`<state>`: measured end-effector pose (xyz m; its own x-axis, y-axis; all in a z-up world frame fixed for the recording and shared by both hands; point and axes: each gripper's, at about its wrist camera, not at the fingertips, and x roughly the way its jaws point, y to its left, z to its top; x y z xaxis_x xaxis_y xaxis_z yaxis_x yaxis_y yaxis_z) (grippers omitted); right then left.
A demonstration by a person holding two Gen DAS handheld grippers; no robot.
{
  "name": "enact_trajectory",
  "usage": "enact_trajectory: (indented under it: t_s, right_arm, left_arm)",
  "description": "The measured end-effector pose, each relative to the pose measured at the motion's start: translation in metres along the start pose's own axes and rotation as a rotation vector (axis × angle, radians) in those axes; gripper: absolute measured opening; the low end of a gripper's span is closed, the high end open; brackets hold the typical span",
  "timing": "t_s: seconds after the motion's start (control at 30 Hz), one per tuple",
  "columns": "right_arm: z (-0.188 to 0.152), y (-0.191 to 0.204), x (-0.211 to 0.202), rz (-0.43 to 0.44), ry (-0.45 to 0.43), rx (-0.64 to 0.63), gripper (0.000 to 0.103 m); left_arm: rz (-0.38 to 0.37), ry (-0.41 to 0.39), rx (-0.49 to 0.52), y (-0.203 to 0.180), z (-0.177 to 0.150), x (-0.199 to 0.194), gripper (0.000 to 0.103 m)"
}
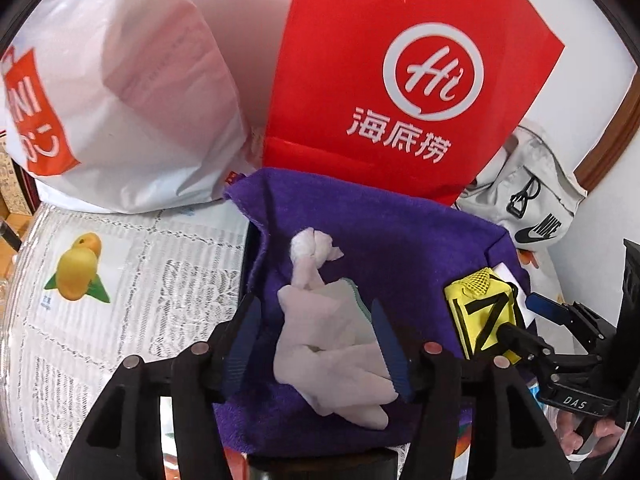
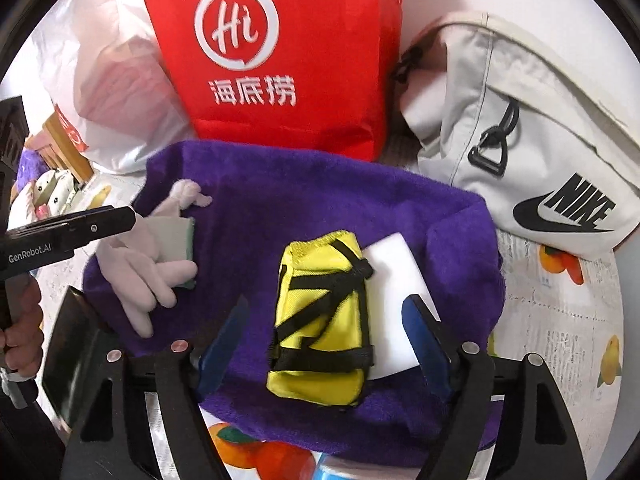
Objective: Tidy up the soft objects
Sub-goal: 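Grasp the green packet with the right tool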
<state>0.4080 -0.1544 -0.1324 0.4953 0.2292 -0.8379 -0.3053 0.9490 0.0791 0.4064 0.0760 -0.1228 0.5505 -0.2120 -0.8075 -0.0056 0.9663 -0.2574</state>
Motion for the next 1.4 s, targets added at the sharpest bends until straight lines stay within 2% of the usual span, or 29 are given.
enact_trajectory:
  t_s: [0.2,0.4,0.63,0.97,1.1,1.17,1.4]
  right_arm:
    - [-0.008,0.000,-0.037,0.005,-0.079,0.033,0.079]
    - [-0.034,0.003,-0.077,0.001,-0.129,0.050,0.079]
    - [-0.087,0.017,-0.116,0.055,-0.122,0.073,0.079]
    - [-0.181,0.059,-0.150,0.088,-0.076,0.015,0.079]
    - [-0.214,0.060,-0.147,0.099,-0.048,0.042,0.079]
    - [-0.229,0.058,-0.134,0.117,-0.008,0.072,0.079]
    - [-0.258,0.063,-0.107,0.090,0.052,0.107,0.076]
  left_arm:
    - [0.009,-0.022,0.006,-0.001,-0.008,-0.021,0.056]
    - [0.003,-0.045,-0.004,0.000,-0.026,-0.047,0.056]
    - [0.007,-0.094,-0.013,0.004,-0.061,-0.093,0.056]
    - [0.006,-0.124,-0.045,0.016,-0.122,-0.133,0.056]
    - [0.009,-0.113,-0.075,0.021,-0.143,-0.136,0.056]
    - [0.000,-0.113,-0.084,0.022,-0.153,-0.138,0.056]
    - [-0.013,-0.094,-0.079,0.021,-0.188,-0.139,0.056]
